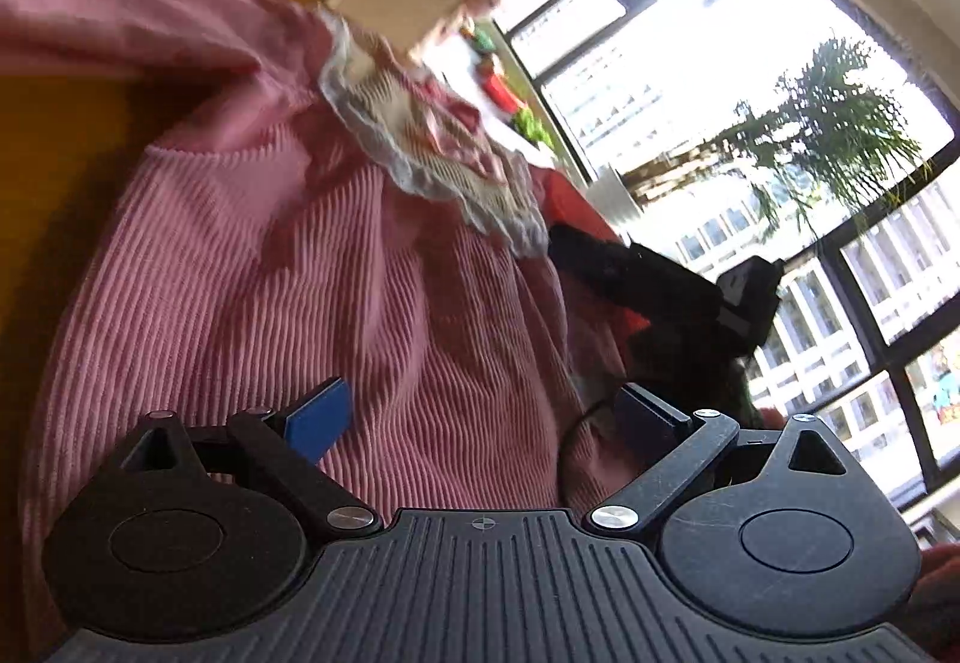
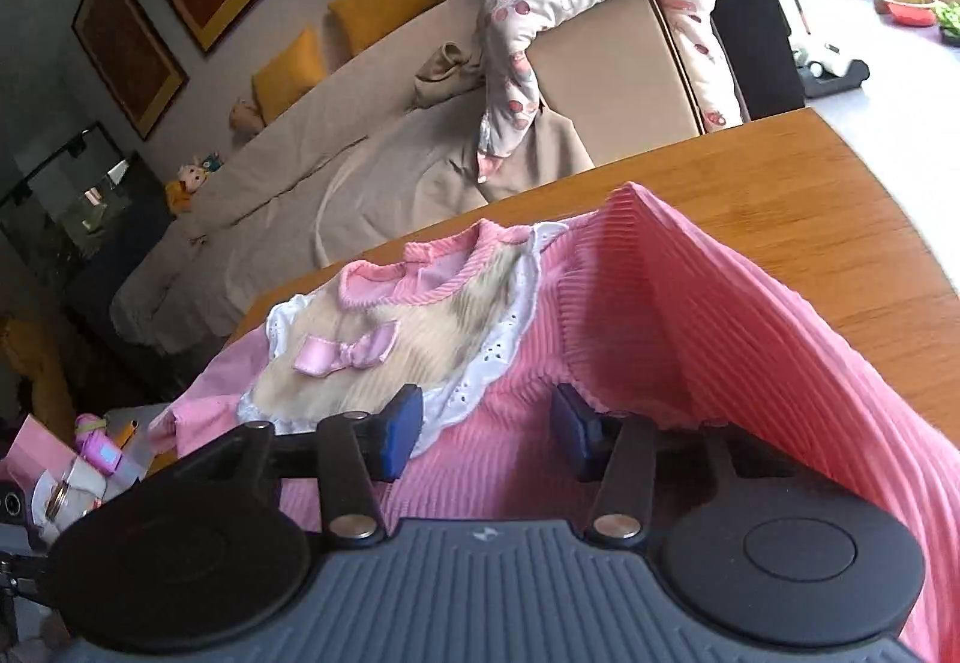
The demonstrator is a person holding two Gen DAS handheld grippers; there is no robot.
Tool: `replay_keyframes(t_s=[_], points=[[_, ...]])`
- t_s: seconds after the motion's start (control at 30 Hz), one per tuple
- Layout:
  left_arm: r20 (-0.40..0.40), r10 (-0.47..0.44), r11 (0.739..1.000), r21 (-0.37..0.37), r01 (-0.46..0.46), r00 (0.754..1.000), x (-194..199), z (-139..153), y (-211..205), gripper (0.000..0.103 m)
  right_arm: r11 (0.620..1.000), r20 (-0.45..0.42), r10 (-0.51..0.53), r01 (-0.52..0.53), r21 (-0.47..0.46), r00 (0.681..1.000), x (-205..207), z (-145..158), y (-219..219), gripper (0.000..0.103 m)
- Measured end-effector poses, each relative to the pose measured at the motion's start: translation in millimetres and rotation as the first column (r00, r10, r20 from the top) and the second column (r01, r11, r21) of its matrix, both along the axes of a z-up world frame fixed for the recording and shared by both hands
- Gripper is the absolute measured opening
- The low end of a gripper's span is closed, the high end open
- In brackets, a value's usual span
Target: Fold clothes
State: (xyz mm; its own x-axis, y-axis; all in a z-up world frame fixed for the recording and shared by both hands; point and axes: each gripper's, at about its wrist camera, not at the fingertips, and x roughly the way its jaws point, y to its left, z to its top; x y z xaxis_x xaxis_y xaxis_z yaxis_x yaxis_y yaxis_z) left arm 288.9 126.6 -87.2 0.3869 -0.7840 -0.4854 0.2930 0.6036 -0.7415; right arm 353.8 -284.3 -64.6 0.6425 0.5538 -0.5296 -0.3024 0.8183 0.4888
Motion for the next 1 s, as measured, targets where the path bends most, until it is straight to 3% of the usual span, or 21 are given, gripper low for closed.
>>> replay_keyframes(t_s=[0.13,0.17,0.23,0.3,0.4,0.47,0.57,0.7,0.77,0.83,0.87,0.93,1.0], points=[[-0.022,-0.012,1.000,-0.005,0.012,1.000,-17.6,-0.6,-18.2,0.098,1.000,0.017,0.002,-0.002,-0.010,1.000,-9.1,-0.3,-12.3,0.047],[-0.039,0.012,1.000,-0.023,-0.013,0.999,-17.3,-1.2,-16.7,0.098,1.000,0.023,0.000,0.000,-0.019,1.000,-12.0,0.0,-12.1,0.047],[-0.075,0.150,0.984,-0.083,-0.157,0.986,-11.2,-1.7,3.2,0.098,0.999,0.035,-0.004,0.006,-0.036,0.999,-17.9,0.6,-11.7,0.048],[-0.112,0.314,0.935,-0.136,-0.328,0.943,-3.1,-1.9,28.4,0.097,0.999,0.047,-0.009,0.011,-0.053,0.999,-23.7,1.2,-11.2,0.050],[-0.154,0.535,0.816,-0.162,-0.555,0.831,11.5,-2.7,66.5,0.089,0.997,0.064,-0.010,0.015,-0.078,0.998,-31.2,2.2,-9.5,0.055],[-0.186,0.618,0.747,-0.163,-0.645,0.764,22.6,-5.7,82.9,0.088,0.997,0.067,-0.009,0.014,-0.079,0.998,-33.0,2.3,-8.7,0.058],[-0.203,0.679,0.702,-0.102,-0.705,0.706,42.7,-11.3,90.3,0.081,0.997,0.067,-0.014,0.019,-0.068,0.998,-35.4,1.3,-10.0,0.059],[-0.159,0.750,0.645,-0.040,-0.763,0.642,58.7,-14.2,90.1,0.074,0.999,0.068,-0.023,0.026,-0.048,0.997,-36.0,-0.3,-14.1,0.060],[-0.115,0.777,0.622,-0.003,-0.783,0.618,65.9,-11.7,84.6,0.069,0.999,0.070,-0.024,0.027,-0.039,0.997,-36.6,-0.3,-15.4,0.063],[-0.062,0.794,0.608,0.047,-0.793,0.605,75.3,-10.2,82.1,0.054,0.999,0.069,-0.024,0.026,-0.034,0.997,-37.0,0.0,-15.4,0.064],[-0.038,0.793,0.610,0.066,-0.790,0.609,77.3,-8.4,80.9,0.049,0.999,0.069,-0.024,0.027,-0.032,0.997,-37.1,0.0,-15.5,0.064],[0.010,0.788,0.611,0.104,-0.784,0.615,81.3,-4.7,78.6,0.030,0.999,0.070,-0.026,0.028,-0.028,0.997,-37.5,0.1,-16.0,0.064],[0.062,0.776,0.616,0.137,-0.776,0.627,82.2,1.0,76.2,0.022,0.999,0.072,-0.028,0.029,-0.023,0.997,-38.1,0.0,-16.9,0.065]])
